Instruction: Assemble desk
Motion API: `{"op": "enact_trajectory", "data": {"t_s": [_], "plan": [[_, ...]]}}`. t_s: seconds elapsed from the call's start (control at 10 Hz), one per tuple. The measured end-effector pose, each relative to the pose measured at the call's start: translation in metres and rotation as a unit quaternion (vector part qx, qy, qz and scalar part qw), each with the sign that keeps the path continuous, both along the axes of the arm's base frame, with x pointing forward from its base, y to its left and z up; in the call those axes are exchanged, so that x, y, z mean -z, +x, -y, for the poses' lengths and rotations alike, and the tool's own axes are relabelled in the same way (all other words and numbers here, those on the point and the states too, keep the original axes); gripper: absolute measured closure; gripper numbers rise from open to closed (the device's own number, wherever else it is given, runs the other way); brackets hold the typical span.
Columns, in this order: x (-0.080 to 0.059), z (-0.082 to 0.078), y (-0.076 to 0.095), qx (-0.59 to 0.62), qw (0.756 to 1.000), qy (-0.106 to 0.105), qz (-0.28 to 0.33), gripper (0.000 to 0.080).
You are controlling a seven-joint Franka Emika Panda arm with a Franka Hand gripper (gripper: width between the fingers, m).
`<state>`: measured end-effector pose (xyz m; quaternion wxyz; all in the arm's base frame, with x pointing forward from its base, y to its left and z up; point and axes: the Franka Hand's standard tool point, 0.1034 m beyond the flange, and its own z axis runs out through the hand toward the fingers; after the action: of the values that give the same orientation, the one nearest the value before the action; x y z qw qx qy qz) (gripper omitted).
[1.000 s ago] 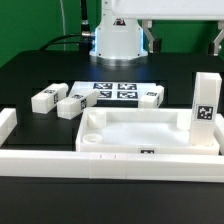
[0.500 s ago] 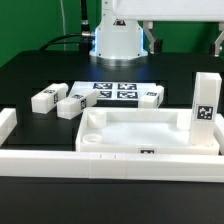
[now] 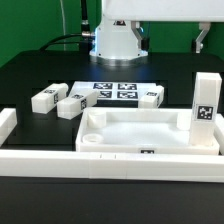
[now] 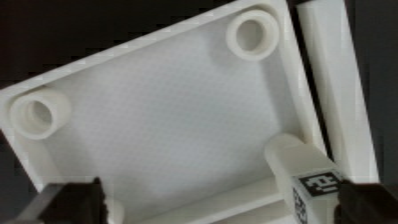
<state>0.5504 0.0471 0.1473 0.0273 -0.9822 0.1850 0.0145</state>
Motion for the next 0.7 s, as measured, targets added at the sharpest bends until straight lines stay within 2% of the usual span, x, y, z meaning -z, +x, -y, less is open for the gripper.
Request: {"op": "enact_trajectory", "data": {"t_s": [0.1, 0.2, 0.3, 0.5, 0.7], "plan": [[0.001, 0.000, -0.001, 0.000, 1.000, 0.001, -0.003, 0.0151], [0.002, 0.003, -0.010, -0.004, 0.999, 0.013, -0.047, 0.0151], [0.004, 0.011, -0.009, 0.014, 0.997, 0.028, -0.067, 0.0151], [0.020, 0.032, -0.033, 0.021, 0.989, 0.048, -0.138, 0.0151], [0.018, 0.033, -0.032, 0.015, 0.978, 0.062, -0.199, 0.0151]]}}
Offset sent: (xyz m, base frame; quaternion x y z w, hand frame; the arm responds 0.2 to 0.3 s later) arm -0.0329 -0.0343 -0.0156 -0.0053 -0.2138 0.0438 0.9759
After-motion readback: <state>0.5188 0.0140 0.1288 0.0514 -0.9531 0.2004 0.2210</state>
